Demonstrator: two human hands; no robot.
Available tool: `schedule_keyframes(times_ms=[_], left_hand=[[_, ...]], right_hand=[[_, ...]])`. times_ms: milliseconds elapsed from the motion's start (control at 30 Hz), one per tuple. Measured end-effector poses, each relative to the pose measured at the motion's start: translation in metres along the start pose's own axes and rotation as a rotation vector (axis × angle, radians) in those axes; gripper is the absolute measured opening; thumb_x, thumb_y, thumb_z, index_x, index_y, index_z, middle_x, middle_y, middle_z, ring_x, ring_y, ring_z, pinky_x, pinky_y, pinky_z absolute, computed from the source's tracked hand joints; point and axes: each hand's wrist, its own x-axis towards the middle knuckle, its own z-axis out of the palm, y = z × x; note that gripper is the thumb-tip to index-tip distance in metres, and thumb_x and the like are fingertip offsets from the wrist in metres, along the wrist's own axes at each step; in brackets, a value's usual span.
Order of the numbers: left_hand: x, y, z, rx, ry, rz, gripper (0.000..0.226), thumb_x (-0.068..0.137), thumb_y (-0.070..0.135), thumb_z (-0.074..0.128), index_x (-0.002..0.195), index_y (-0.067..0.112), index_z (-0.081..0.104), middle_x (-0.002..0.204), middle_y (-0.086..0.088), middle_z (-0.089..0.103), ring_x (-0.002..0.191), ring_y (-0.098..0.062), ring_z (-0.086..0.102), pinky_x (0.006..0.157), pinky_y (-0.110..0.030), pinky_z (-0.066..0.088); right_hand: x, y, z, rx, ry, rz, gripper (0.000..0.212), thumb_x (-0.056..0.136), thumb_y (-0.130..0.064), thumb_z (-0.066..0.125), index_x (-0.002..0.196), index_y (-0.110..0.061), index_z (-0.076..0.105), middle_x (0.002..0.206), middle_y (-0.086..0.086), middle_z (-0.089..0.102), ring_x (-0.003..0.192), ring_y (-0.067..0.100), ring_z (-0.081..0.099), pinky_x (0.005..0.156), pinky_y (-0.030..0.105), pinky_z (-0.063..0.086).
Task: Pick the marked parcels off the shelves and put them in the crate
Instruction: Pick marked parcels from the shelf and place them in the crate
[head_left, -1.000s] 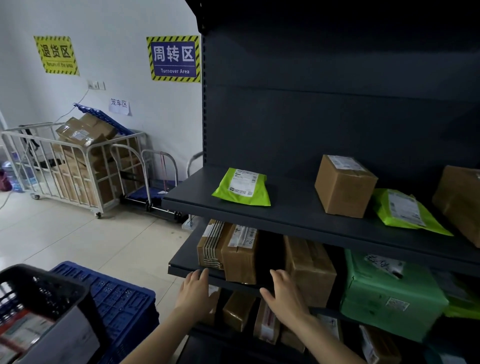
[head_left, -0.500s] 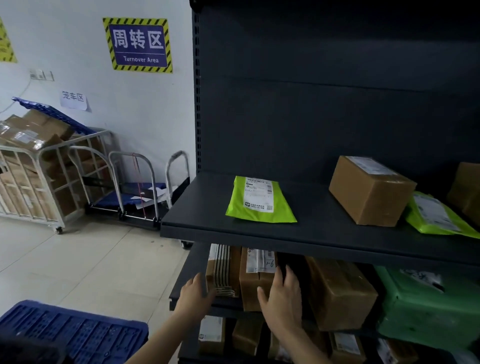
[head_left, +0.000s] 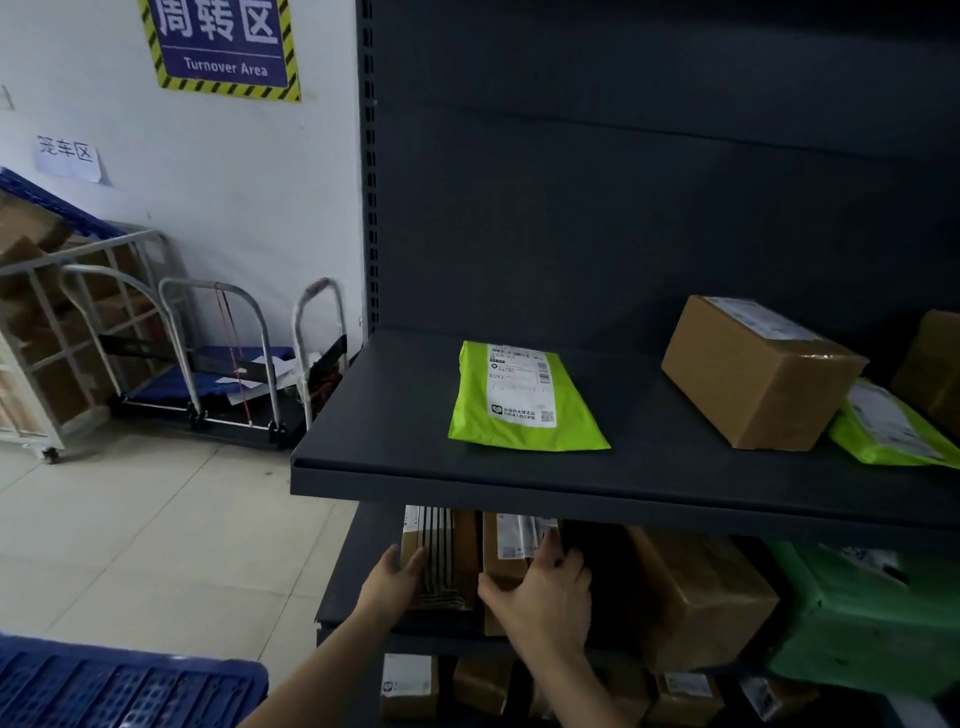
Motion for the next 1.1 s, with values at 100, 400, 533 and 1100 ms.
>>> schedule_keyframes(times_ms=[100,400,533,1100], left_hand=[[-0.004,-0.001,0.006,-0.153,-0.031,0.006,0.039,0.097,0.030,0.047,0.130,0.010,0.047,0.098,-0.001,0.062,0.089,-0.018,0.060,0.082,-0.035,0.050],[-0.059,-0.023,0.005,-0.365,0.007,0.004,0.034,0.093,0.023,0.056,0.125,0.015,0.047,0.101,-0.005,0.060,0.094,-0.022,0.059,0.085,-0.037,0.051],[-0.083,-0.034,0.002,-0.468,-0.032,-0.041,0.031,0.094,0.022,0.053,0.124,0.022,0.047,0.105,-0.008,0.059,0.087,-0.022,0.057,0.074,-0.035,0.048],[-0.104,-0.042,-0.001,0.620,0.373,0.293,0.084,0.071,0.047,0.071,0.142,0.030,0.030,0.139,-0.009,0.025,0.130,-0.028,0.025,0.105,-0.038,0.036]], right_hand=[[-0.002,0.002,0.003,0.054,0.003,-0.004,0.101,0.061,-0.076,0.052,0.139,-0.016,0.027,0.128,0.010,0.040,0.112,0.025,0.042,0.089,0.029,0.043],[-0.041,0.025,0.007,0.169,-0.014,-0.066,0.104,0.062,-0.072,0.057,0.141,-0.024,0.010,0.141,0.009,0.021,0.126,0.023,0.028,0.102,0.032,0.038],[-0.063,0.030,0.005,0.188,-0.010,-0.088,0.105,0.064,-0.071,0.058,0.143,-0.020,0.011,0.143,0.010,0.020,0.128,0.025,0.027,0.102,0.032,0.039],[-0.073,0.054,-0.013,0.184,0.006,-0.137,0.100,0.069,-0.068,0.059,0.143,-0.017,0.017,0.141,0.011,0.024,0.126,0.025,0.030,0.100,0.033,0.042]])
